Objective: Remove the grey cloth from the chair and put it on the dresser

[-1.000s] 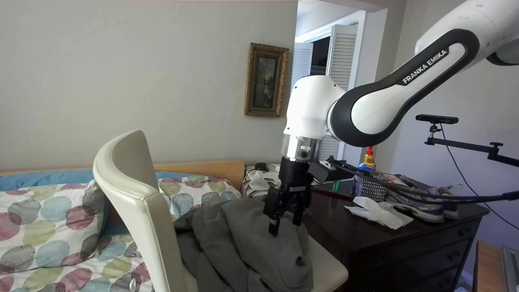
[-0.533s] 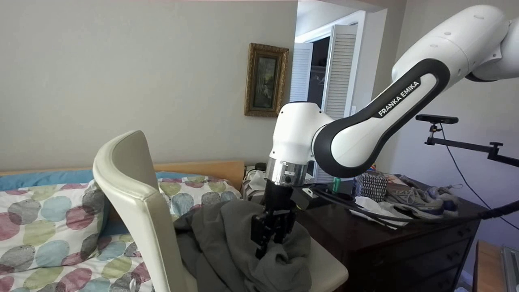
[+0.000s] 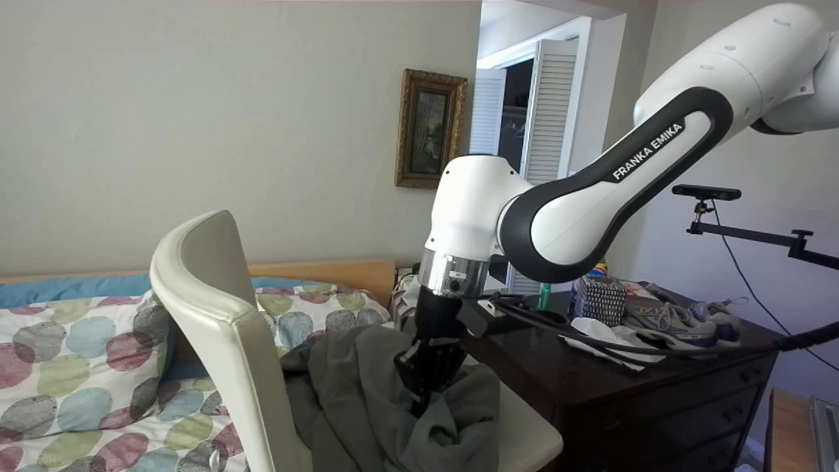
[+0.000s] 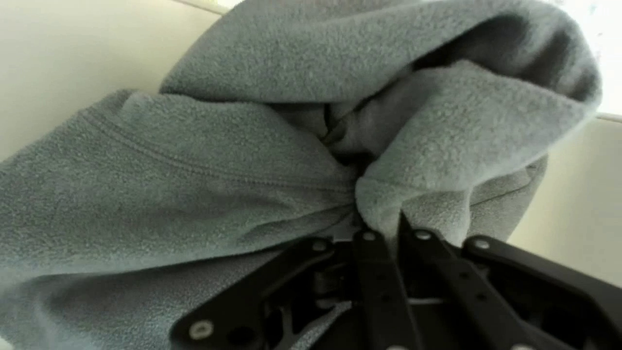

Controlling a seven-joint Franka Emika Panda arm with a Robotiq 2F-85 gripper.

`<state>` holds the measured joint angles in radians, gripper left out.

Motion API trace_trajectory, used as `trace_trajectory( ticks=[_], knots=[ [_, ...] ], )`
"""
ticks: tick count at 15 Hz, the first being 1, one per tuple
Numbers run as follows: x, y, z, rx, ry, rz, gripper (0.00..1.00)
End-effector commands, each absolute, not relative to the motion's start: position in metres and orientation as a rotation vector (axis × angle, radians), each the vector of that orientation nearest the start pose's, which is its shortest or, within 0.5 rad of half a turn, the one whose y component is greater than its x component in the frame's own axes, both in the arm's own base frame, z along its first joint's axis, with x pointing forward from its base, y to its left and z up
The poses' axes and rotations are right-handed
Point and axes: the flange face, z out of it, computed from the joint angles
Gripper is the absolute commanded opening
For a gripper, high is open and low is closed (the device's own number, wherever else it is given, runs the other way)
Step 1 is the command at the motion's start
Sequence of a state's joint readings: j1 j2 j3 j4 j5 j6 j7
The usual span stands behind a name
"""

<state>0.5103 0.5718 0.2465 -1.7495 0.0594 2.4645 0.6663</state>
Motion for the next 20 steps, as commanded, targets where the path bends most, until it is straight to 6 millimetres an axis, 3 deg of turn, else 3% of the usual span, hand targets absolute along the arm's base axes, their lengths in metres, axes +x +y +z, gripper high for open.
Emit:
trace_trajectory(
  ticks=[1,6,12,20],
  knots=[
    [0.489,0.47,0.302,-2.889,0.036,0.046,0.0],
    [0.458,0.479,0.372,-2.8,-0.055,-0.041,0.01],
    [0.4,0.477,0.457,-2.674,-0.193,-0.043,0.01],
    [0.348,0.382,0.51,-2.771,0.061,0.026,0.01]
  ],
)
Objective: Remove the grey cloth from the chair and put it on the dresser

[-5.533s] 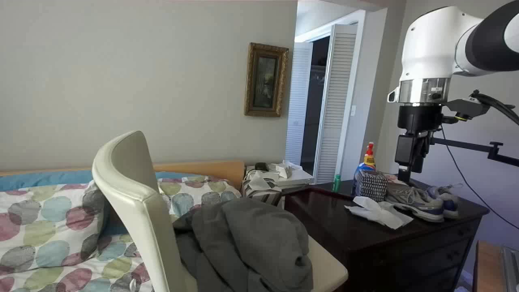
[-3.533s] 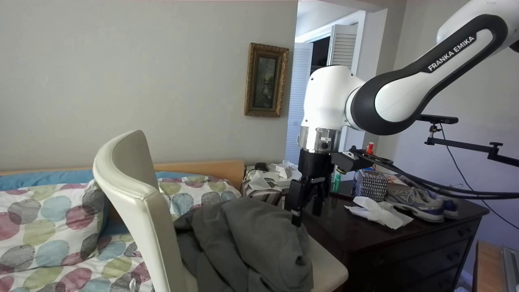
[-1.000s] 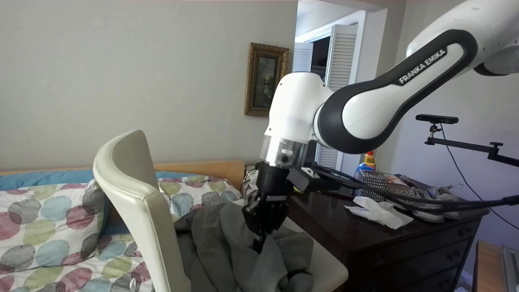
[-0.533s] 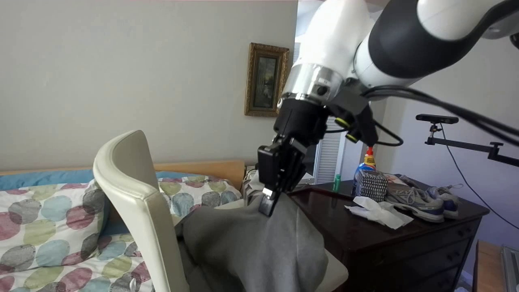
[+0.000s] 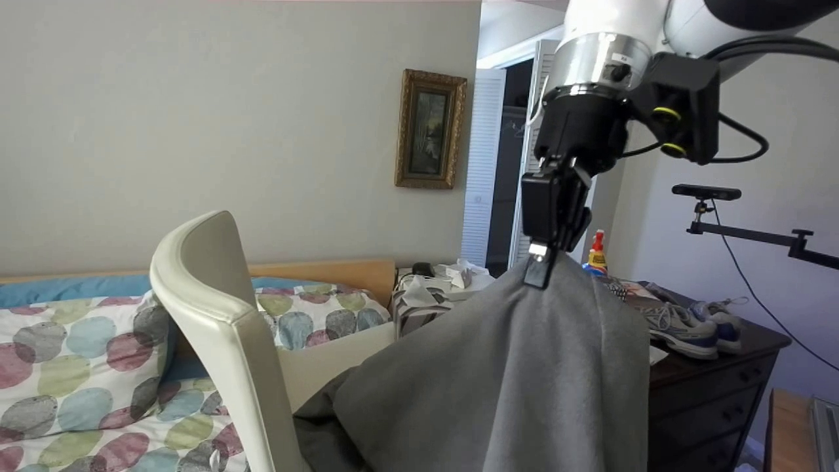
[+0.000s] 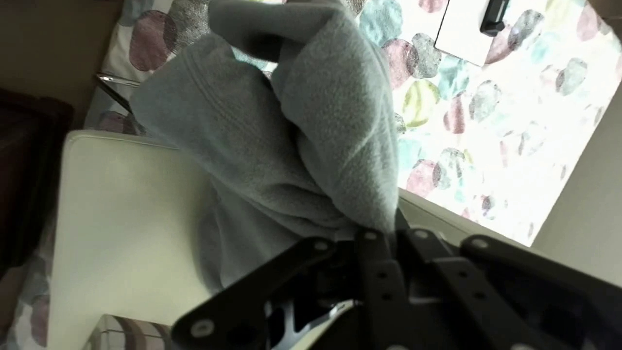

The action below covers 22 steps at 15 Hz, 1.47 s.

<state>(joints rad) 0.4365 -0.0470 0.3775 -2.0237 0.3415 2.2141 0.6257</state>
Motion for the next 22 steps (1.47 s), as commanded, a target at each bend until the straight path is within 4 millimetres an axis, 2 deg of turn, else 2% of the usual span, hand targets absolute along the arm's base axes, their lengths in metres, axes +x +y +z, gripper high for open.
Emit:
trace_trajectory(
  ticks=[1,4,6,8,15,17,19,20,22],
  knots=[
    [0.339,0.37,0.512,-2.753,0.084,0.025,0.01],
    [0.312,0.342,0.524,-2.702,0.153,0.034,0.01],
    [0.296,0.314,0.53,-2.64,0.276,-0.018,0.01],
    [0.291,0.281,0.532,-2.613,0.403,-0.047,0.01],
    [0.318,0.119,0.519,-2.484,0.881,-0.156,0.01],
    [0.324,0.081,0.516,-2.424,1.026,-0.191,0.01],
    [0.33,0.058,0.513,-2.362,1.154,-0.229,0.01],
    [0.335,0.071,0.511,-2.409,1.044,-0.171,0.05],
    [0.337,0.056,0.509,-2.381,1.109,-0.192,0.05]
  ],
)
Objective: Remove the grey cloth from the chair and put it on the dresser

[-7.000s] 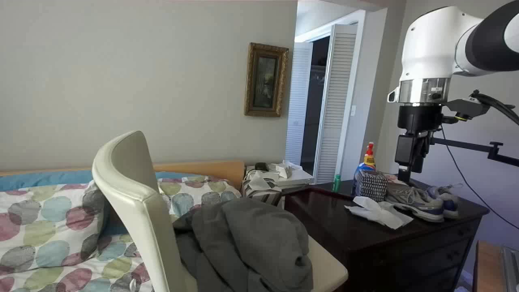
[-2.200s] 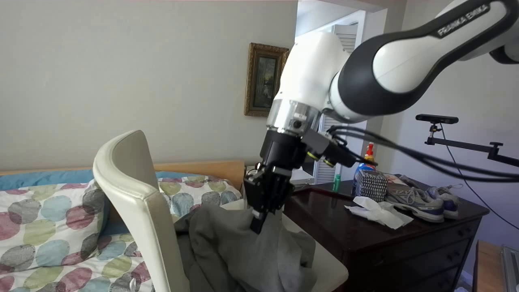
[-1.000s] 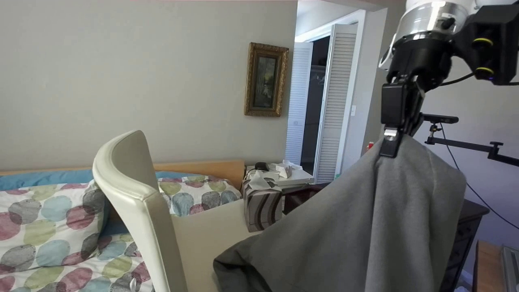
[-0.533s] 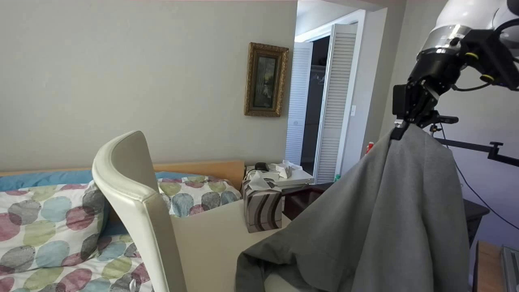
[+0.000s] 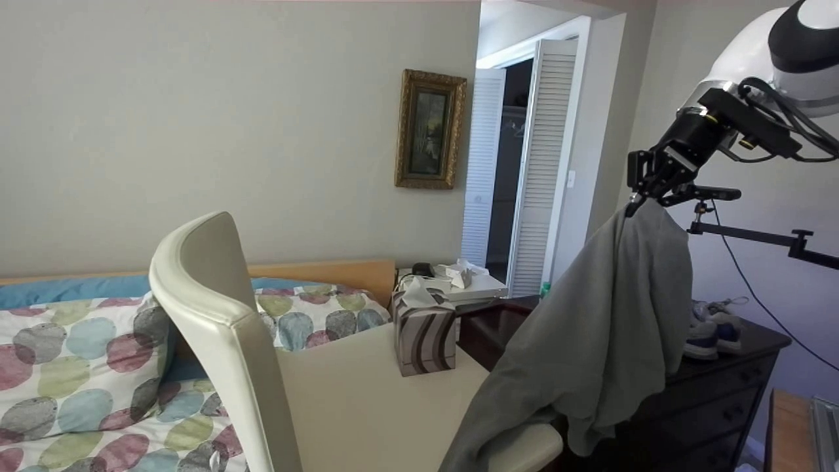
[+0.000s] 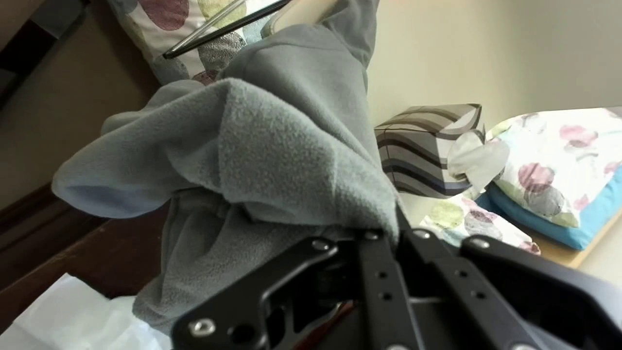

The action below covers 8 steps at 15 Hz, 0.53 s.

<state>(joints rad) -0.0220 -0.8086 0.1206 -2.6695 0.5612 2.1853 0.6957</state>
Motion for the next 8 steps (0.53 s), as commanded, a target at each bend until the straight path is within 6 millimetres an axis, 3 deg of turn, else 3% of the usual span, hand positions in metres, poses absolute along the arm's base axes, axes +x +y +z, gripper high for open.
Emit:
trace_trajectory(
  ticks=[1,5,8],
  knots=[
    [0.337,0.055,0.509,-2.377,1.119,-0.193,0.05],
    [0.337,0.057,0.509,-2.374,1.129,-0.192,0.01],
    [0.355,0.031,0.513,-2.345,1.233,-0.243,0.01]
  ],
)
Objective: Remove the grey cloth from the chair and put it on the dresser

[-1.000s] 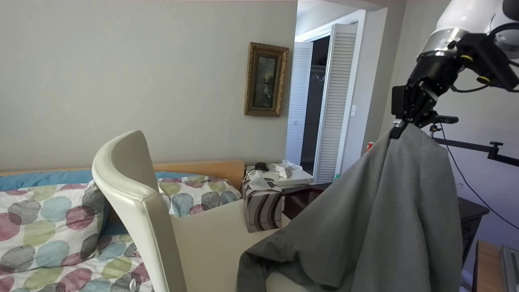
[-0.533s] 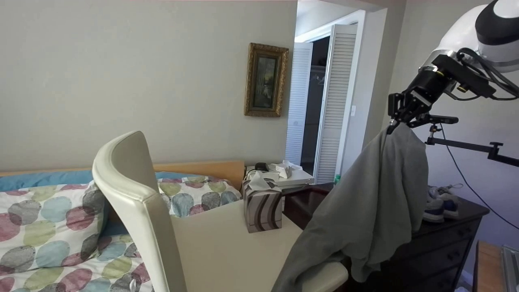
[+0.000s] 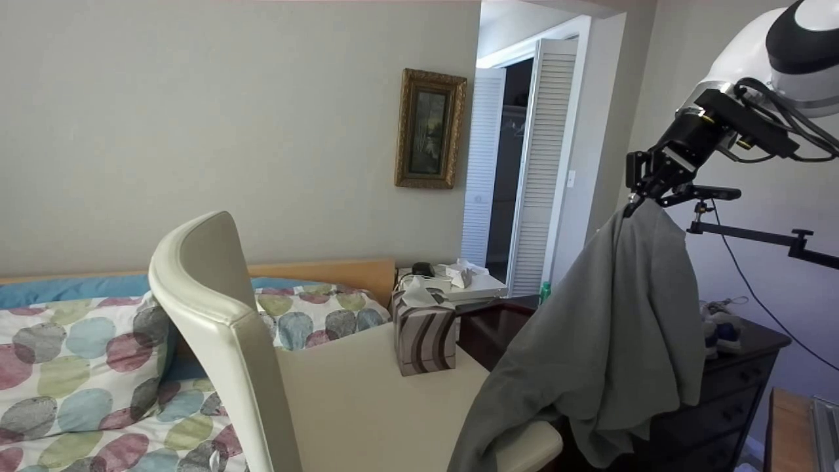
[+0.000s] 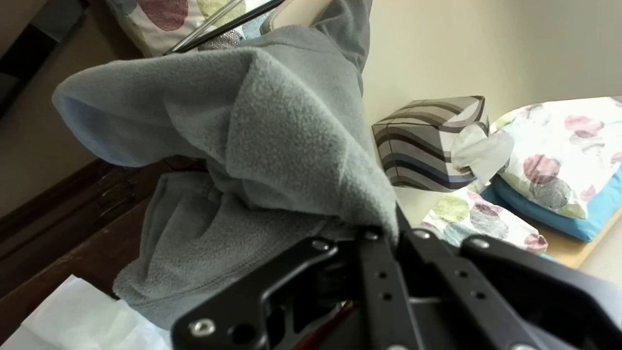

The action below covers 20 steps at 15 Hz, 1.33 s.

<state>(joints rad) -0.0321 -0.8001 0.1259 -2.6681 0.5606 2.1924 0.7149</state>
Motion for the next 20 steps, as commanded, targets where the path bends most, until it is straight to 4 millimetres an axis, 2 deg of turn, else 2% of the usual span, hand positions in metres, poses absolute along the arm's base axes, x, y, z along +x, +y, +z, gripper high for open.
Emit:
trace_trajectory(
  ticks=[1,6,10,15,18,20],
  knots=[
    [0.361,0.017,0.516,-2.328,1.271,-0.269,0.01],
    [0.393,-0.075,0.539,-2.09,1.51,-0.473,0.01],
    [0.42,-0.125,0.548,-1.881,1.68,-0.654,0.01],
    [0.441,-0.16,0.56,-1.603,1.815,-0.859,0.01],
    [0.446,-0.171,0.57,-1.433,1.85,-0.985,0.01],
    [0.447,-0.171,0.567,-1.386,1.855,-1.087,0.01]
  ],
)
